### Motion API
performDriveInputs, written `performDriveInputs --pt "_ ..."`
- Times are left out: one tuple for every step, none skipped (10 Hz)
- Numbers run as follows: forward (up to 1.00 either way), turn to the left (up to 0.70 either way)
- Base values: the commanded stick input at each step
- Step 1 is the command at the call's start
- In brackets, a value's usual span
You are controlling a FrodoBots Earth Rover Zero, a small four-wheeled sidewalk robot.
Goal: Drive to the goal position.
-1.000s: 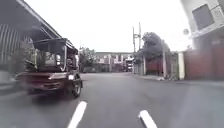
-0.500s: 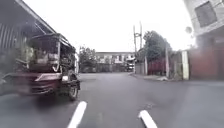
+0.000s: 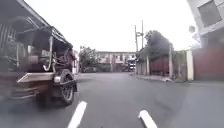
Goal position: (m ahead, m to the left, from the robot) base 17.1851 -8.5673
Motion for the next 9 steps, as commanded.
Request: performDriveInputs --pt "0.70 -0.35" --pt "0.70 -0.35" --pt "0.70 -0.35" --pt "0.70 -0.35" --pt "0.70 -0.35" --pt "0.70 -0.11" --pt "0.70 0.00" --pt "0.70 0.00" --pt "0.70 0.00"
